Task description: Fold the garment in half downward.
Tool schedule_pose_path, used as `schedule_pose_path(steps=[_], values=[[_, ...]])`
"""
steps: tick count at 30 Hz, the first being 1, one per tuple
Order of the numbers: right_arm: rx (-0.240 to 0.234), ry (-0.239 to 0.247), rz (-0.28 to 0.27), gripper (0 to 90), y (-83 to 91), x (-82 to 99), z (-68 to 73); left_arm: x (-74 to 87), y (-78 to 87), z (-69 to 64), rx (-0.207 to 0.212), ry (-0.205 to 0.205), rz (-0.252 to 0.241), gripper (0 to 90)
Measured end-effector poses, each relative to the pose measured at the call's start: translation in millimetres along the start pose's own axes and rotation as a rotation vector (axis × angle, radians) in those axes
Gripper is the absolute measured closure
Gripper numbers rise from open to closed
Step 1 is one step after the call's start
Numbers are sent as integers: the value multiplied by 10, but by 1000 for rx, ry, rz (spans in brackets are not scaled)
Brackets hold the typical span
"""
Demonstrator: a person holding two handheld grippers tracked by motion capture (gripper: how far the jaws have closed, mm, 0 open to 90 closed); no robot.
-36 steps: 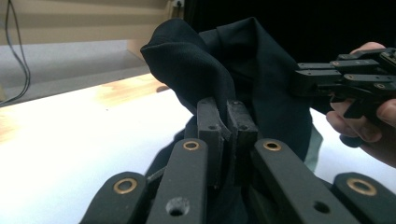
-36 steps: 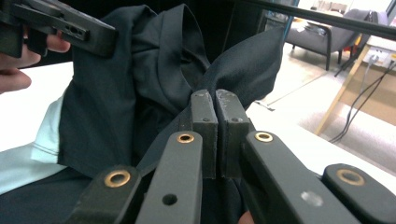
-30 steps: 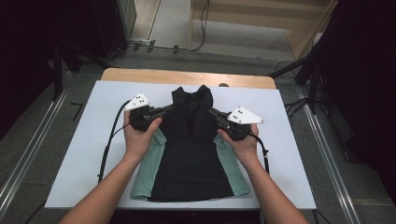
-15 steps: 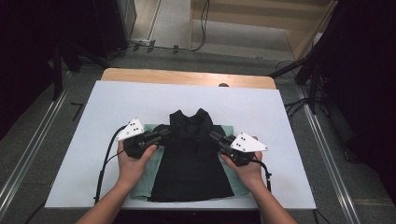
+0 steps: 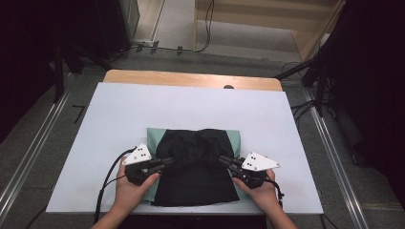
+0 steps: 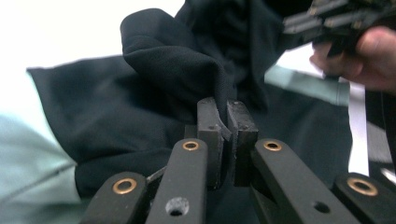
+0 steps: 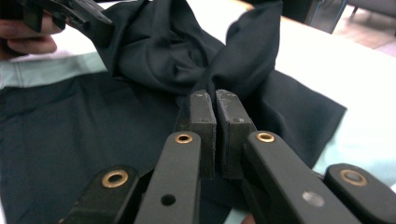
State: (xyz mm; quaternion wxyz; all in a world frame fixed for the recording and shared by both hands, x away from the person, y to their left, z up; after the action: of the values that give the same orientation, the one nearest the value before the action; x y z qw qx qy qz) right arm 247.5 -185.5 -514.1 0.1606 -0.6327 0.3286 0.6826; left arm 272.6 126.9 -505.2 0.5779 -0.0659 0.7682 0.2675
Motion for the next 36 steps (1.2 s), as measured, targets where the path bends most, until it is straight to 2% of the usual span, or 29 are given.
schedule_pose_path(steps=[2,3,5,8,11,13,16,18,20,23,25,28,30,32,33,35,36], values=[[6,-15,18,839,47,30,-7,38,9,-4,-1,-6,35,848],[7,-34,27,828,76,47,-14,58,18,-5,5,4,50,830],[3,-65,49,766,129,78,-33,84,61,-7,-2,1,49,745],[9,-112,52,614,223,83,-58,70,159,2,-1,21,18,555],[23,-149,23,527,291,11,-81,0,253,20,-47,9,-22,445],[31,-155,7,495,291,-49,-79,-74,279,40,-81,10,-57,397],[20,-153,-18,451,225,-173,-37,-204,253,62,-101,10,-93,370],[25,-141,-20,419,163,-245,-15,-277,180,75,-100,11,-81,369],[35,-140,-24,399,88,-333,-13,-313,73,90,-118,18,-51,355],[49,-130,-16,394,-18,-428,-7,-329,-63,111,-143,45,-29,355],[57,-127,-1,406,-92,-452,0,-329,-127,126,-157,45,-14,356],[75,-131,20,520,-183,-443,5,-317,-175,145,-176,46,2,410],[84,-142,32,599,-217,-422,-3,-304,-186,143,-160,51,5,527],[73,-151,39,726,-222,-396,-9,-291,-179,133,-154,43,14,648],[74,-150,40,775,-214,-383,-11,-288,-165,130,-138,40,15,724],[70,-154,35,849,-183,-361,-16,-284,-139,114,-115,43,11,809],[70,-150,32,857,-163,-352,-20,-281,-122,108,-102,42,9,838]])
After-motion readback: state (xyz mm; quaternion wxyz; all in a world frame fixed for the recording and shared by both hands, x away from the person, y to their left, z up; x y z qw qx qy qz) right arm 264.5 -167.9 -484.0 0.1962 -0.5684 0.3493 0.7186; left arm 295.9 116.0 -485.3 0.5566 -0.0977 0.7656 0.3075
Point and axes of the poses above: each handheld gripper's, and its own axes: y roughly backward along the jaws, x roughly out of its underside, z roughly to its left, the point moved 3 cm from there along -y, roughly forward along the jaws, and after that the axes turned 9 degrees about -z, right-handed, at the moved point
